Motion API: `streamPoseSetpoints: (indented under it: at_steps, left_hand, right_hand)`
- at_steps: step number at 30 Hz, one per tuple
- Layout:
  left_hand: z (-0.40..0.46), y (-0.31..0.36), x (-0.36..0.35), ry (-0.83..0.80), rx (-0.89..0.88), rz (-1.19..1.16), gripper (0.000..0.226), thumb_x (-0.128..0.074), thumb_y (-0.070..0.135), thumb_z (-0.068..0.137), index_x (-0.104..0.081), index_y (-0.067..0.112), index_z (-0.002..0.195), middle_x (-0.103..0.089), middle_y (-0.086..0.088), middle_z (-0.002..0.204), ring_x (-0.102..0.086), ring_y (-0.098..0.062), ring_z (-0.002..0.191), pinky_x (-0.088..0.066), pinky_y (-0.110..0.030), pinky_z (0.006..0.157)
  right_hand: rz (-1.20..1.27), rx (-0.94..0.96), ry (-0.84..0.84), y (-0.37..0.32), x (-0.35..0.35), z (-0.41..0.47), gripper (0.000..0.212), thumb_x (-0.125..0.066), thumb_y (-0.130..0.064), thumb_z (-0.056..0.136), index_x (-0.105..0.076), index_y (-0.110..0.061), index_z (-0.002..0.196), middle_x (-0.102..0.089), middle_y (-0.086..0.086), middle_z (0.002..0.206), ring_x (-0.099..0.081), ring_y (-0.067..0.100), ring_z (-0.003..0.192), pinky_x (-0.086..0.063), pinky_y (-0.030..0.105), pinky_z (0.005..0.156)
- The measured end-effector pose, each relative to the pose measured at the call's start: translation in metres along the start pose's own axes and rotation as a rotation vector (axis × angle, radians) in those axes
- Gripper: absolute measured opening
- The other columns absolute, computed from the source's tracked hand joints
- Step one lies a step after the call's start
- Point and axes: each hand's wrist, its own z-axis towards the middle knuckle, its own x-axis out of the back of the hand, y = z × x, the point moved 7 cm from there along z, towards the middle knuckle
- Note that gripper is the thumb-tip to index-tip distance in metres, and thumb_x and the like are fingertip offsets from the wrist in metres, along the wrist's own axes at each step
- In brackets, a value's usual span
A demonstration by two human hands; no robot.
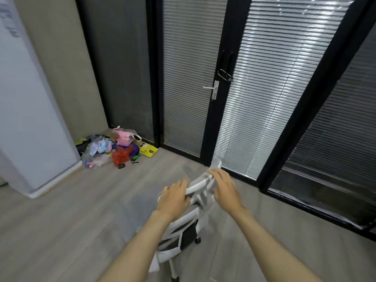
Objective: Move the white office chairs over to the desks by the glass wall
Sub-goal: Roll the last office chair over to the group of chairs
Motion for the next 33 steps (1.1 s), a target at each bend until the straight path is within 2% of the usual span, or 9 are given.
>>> streamPoseSetpoints:
  at_steps: [3, 6, 8, 11, 15, 19, 22, 28, 33]
  left_hand:
    - [0.030, -0.010, -0.013, -0.081, 0.017, 0.039, 0.032, -0.057, 0.044, 0.091, -0.052, 0.034, 0.121, -0.066, 0.004, 0.111, -0.064, -0.028, 0.097, -0.051, -0.041, 0.075]
    - [0.050, -0.019, -0.020, -0.197, 0.023, 0.009, 0.038, -0.058, 0.052, 0.087, -0.052, 0.038, 0.122, -0.069, 0.006, 0.111, -0.066, -0.026, 0.098, -0.052, -0.038, 0.077]
    - [0.058, -0.023, -0.024, -0.285, 0.041, -0.054, 0.043, -0.060, 0.055, 0.084, -0.051, 0.043, 0.124, -0.069, 0.008, 0.114, -0.065, -0.023, 0.101, -0.052, -0.037, 0.078]
    - [0.060, -0.022, -0.024, -0.324, 0.055, -0.090, 0.049, -0.061, 0.060, 0.081, -0.049, 0.047, 0.127, -0.069, 0.012, 0.114, -0.064, -0.019, 0.100, -0.051, -0.035, 0.077]
    - [0.054, -0.017, -0.017, -0.336, 0.048, -0.109, 0.061, -0.059, 0.076, 0.079, -0.049, 0.047, 0.132, -0.069, 0.014, 0.115, -0.064, -0.016, 0.100, -0.052, -0.035, 0.081]
    - [0.036, -0.007, -0.011, -0.376, 0.057, -0.147, 0.069, -0.045, 0.091, 0.076, -0.054, 0.045, 0.127, -0.069, 0.013, 0.107, -0.062, -0.012, 0.090, -0.048, -0.031, 0.071]
    - [0.013, 0.001, -0.007, -0.321, 0.008, -0.095, 0.067, -0.039, 0.090, 0.080, -0.056, 0.043, 0.123, -0.069, 0.011, 0.103, -0.062, -0.013, 0.086, -0.041, -0.029, 0.061]
    - [-0.055, 0.026, -0.008, -0.042, -0.212, 0.161, 0.076, -0.012, 0.083, 0.084, -0.056, 0.032, 0.119, -0.069, 0.005, 0.102, -0.065, -0.023, 0.087, -0.041, -0.035, 0.063]
    - [-0.120, 0.039, -0.008, 0.136, -0.237, 0.216, 0.055, -0.032, 0.075, 0.087, -0.061, 0.030, 0.094, -0.069, 0.005, 0.086, -0.065, -0.023, 0.076, -0.038, -0.035, 0.063]
  right_hand:
    - [-0.006, 0.079, -0.100, 0.021, -0.020, 0.049, 0.057, -0.060, 0.008, 0.078, -0.065, -0.024, 0.125, -0.059, -0.010, 0.126, -0.051, 0.011, 0.125, -0.037, 0.038, 0.114]
    - [-0.070, 0.142, -0.300, 0.034, -0.038, 0.080, 0.044, -0.056, -0.009, 0.074, -0.074, -0.028, 0.109, -0.065, -0.009, 0.119, -0.048, 0.013, 0.131, -0.007, 0.051, 0.124]
    - [-0.040, 0.183, -0.344, 0.041, -0.043, 0.087, 0.044, -0.048, -0.014, 0.073, -0.074, -0.032, 0.105, -0.064, -0.015, 0.113, -0.048, 0.009, 0.125, 0.002, 0.058, 0.123]
    - [0.012, 0.250, -0.279, 0.047, -0.041, 0.082, 0.036, -0.047, -0.012, 0.080, -0.068, -0.034, 0.099, -0.053, -0.023, 0.097, -0.046, 0.001, 0.107, -0.004, 0.057, 0.123]
    - [0.044, 0.226, -0.210, 0.041, -0.038, 0.076, 0.035, -0.047, -0.011, 0.076, -0.068, -0.033, 0.094, -0.053, -0.021, 0.092, -0.046, 0.002, 0.102, -0.014, 0.057, 0.121]
    - [0.059, 0.148, -0.161, 0.036, -0.035, 0.056, 0.035, -0.048, -0.010, 0.071, -0.069, -0.032, 0.089, -0.055, -0.021, 0.090, -0.045, 0.000, 0.098, -0.023, 0.056, 0.117]
    - [0.034, 0.094, -0.141, 0.029, -0.030, 0.030, 0.035, -0.051, -0.008, 0.071, -0.068, -0.032, 0.090, -0.054, -0.022, 0.091, -0.042, -0.003, 0.097, -0.024, 0.054, 0.117]
    - [0.014, -0.030, -0.068, 0.009, -0.016, -0.054, 0.034, -0.045, -0.016, 0.075, -0.068, -0.031, 0.094, -0.055, -0.019, 0.095, -0.045, 0.000, 0.101, -0.025, 0.053, 0.117]
    - [-0.041, -0.087, -0.043, -0.016, -0.009, -0.129, 0.035, -0.047, -0.020, 0.077, -0.065, -0.036, 0.103, -0.046, -0.026, 0.094, -0.038, -0.004, 0.103, -0.026, 0.060, 0.114]
